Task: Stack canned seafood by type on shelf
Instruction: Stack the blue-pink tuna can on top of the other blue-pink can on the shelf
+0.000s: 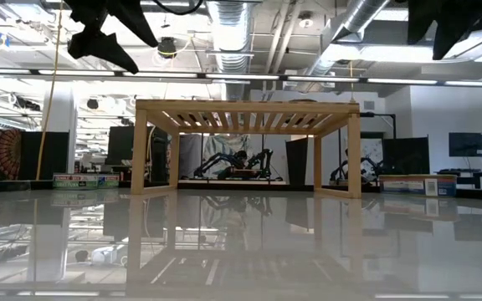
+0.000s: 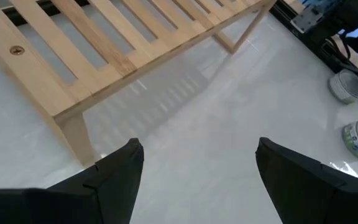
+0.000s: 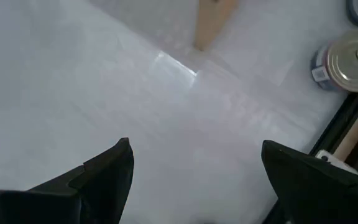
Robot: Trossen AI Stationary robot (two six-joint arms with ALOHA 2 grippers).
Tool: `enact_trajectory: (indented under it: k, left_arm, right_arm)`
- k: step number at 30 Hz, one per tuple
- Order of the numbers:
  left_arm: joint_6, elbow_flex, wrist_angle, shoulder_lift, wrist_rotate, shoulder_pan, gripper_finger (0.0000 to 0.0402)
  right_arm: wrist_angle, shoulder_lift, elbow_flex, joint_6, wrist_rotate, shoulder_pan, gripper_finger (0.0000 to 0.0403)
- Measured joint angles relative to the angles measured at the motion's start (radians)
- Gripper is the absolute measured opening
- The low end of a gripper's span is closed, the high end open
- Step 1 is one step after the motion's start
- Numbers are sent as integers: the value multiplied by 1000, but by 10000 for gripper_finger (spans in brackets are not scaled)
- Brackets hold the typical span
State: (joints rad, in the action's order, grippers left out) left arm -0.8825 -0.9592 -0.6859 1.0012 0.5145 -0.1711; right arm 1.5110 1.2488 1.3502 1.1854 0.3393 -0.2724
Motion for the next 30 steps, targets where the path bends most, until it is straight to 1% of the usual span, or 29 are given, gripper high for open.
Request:
enact_trajectory:
  k: [5,8,12,16,19,21,25,30]
  left_arm:
    - [-1,0,-19,0,0,0,297]
    - [-19,0,-22,0,0,0,297]
    - [-26,0,-22,0,-12,0,297]
    - [-68,0,-21,0,-15,0,297]
    - [-88,0,-20,0,-15,0,297]
    - [-92,0,-21,0,-15,0,297]
    - [-95,0,-20,0,-15,0,297]
    - [-133,0,-21,0,-15,0,297]
  right_arm:
    - [18,0,0,47,3,2,372]
    - [57,0,0,134,3,15,372]
    - [60,0,-4,231,5,20,372]
    - [61,0,-52,270,24,64,372]
    - [58,-4,-111,274,34,137,372]
    - [37,-10,-147,238,35,203,372]
    - [-10,-26,-195,112,35,361,368]
    - [-101,-89,-245,-47,56,584,349]
